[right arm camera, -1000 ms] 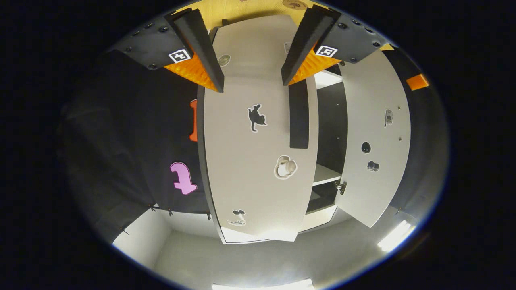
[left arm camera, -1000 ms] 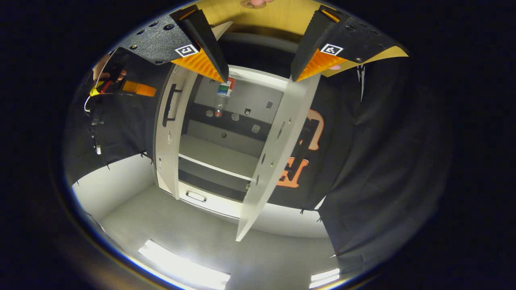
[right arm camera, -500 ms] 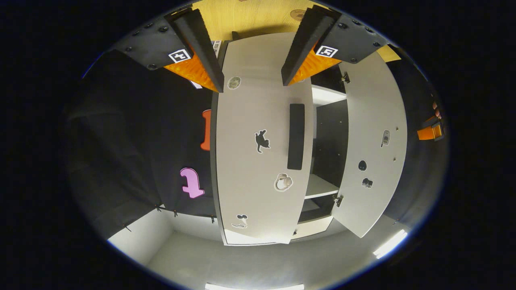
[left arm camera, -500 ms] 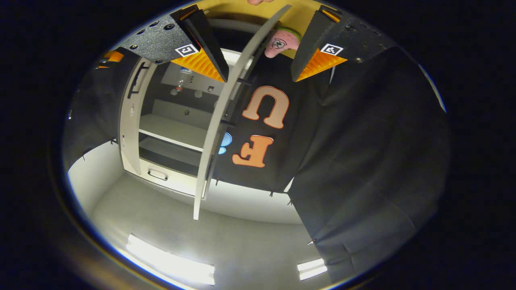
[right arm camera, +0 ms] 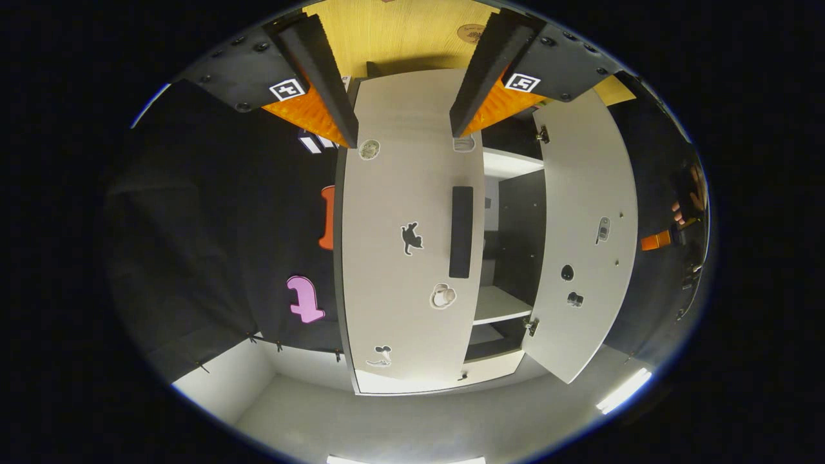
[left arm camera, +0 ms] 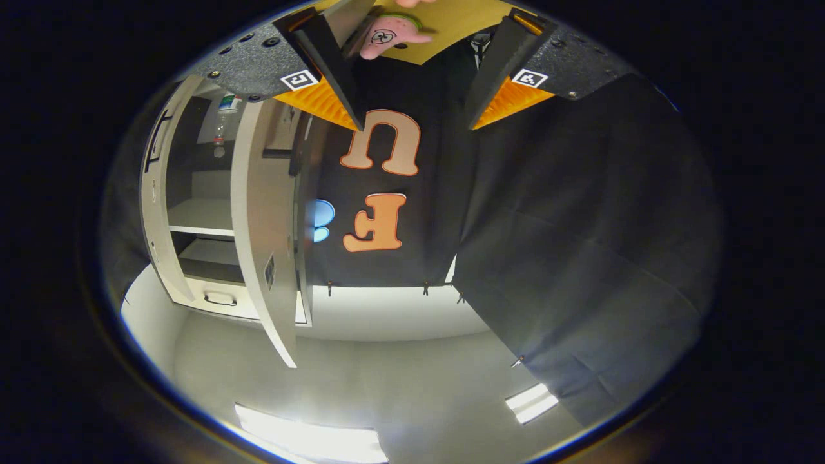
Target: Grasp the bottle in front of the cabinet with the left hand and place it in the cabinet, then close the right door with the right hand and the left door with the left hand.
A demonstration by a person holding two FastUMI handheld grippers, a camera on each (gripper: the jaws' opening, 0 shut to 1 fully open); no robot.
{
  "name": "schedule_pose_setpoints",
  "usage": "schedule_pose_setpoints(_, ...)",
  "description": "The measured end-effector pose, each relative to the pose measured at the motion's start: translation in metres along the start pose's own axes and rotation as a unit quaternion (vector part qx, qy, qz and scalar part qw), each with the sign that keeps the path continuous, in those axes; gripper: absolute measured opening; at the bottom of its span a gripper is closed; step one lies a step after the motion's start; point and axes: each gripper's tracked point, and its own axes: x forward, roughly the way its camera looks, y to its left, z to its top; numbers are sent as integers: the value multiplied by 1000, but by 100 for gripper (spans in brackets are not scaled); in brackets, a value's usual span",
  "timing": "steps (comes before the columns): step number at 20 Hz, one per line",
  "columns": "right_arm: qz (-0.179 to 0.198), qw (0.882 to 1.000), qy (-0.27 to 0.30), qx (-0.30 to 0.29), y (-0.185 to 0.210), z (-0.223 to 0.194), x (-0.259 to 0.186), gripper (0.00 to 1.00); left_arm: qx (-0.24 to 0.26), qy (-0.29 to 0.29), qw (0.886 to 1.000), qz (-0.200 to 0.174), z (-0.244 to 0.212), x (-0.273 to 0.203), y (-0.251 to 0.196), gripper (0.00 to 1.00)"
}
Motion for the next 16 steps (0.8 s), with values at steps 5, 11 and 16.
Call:
schedule_pose_setpoints(5,-12,1000,10,3,-7,-5,-1,96,6,29,999,-33,-23,24,-17,94)
schedule_pose_setpoints(11,-23,1000,9,8,-21,-5,-3,96,3,51,997,-53,-35,25,-29,89)
schedule_pose_setpoints(16,-25,1000,2,12,-30,-1,-6,96,-1,70,992,-101,-37,11,-57,88)
